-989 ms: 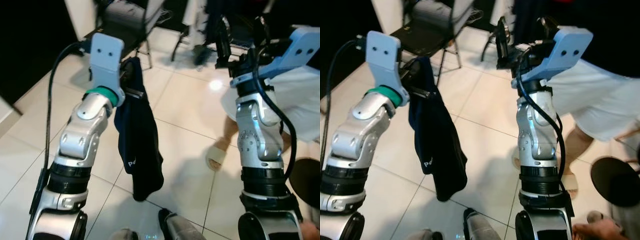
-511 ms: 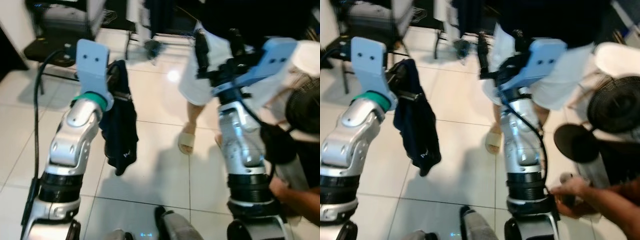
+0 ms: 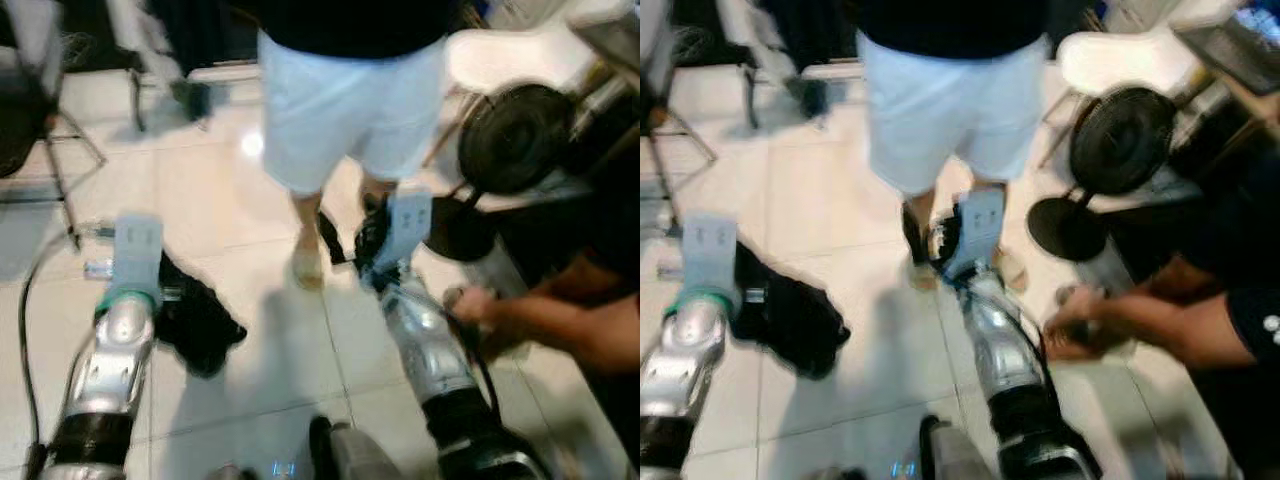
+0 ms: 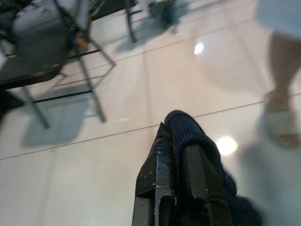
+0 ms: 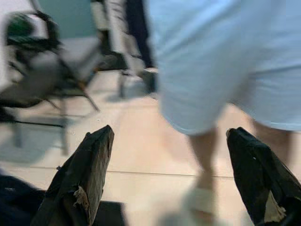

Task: Hang hanger

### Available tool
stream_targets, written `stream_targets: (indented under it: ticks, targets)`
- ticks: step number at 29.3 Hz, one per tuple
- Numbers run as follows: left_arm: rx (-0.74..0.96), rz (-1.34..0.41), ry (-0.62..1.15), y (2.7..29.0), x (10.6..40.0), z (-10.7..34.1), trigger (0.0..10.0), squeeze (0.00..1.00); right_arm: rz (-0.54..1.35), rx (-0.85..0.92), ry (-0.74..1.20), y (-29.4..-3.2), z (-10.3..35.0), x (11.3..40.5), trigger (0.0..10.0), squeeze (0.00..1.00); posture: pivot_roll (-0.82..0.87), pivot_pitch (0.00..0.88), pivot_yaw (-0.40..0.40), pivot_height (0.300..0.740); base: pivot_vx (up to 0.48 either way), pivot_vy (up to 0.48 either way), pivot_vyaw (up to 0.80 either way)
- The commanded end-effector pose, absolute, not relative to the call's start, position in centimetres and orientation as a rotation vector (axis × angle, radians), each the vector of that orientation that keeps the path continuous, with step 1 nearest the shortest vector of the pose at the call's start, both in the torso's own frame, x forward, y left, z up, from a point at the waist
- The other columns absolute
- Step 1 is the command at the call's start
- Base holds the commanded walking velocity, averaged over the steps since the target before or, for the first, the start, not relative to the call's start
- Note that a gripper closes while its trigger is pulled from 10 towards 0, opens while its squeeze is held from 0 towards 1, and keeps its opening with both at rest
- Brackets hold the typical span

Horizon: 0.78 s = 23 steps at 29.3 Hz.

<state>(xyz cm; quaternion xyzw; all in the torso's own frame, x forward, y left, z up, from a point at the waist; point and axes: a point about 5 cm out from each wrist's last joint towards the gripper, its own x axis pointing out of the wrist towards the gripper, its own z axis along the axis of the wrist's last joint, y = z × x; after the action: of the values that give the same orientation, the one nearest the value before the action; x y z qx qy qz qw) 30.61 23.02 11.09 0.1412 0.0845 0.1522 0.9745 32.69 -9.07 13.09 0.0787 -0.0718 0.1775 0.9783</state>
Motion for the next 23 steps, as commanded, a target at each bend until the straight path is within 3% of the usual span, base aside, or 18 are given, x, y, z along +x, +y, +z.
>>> stream_targets:
  ticks: [1,7,18,23]
  targets:
    - [0.27,0.327,0.11,23.6,30.4,12.0,10.0,0.0,0.378,0.156,-0.153,-8.5,13.1,32.5,10.0,0.0,0.01,0.087,-0.011,0.74,0.0,0.0,-0.79]
    - [0.273,0.3,0.025,22.4,30.5,12.8,10.0,0.0,0.418,0.128,-0.168,-7.9,12.7,32.4,10.0,0.0,0.01,0.079,-0.015,0.74,0.174,0.0,-0.21]
    - [0.289,0.254,-0.04,20.8,31.6,13.3,10.0,0.0,0.45,0.127,-0.232,-6.7,13.6,32.1,10.0,0.0,-0.01,0.073,0.0,0.74,0.469,0.0,0.0]
    - [0.28,0.242,-0.059,20.4,31.9,13.7,10.0,0.0,0.443,0.034,-0.231,-7.1,13.3,32.3,10.0,0.0,-0.02,0.069,-0.002,0.74,0.48,0.0,0.15]
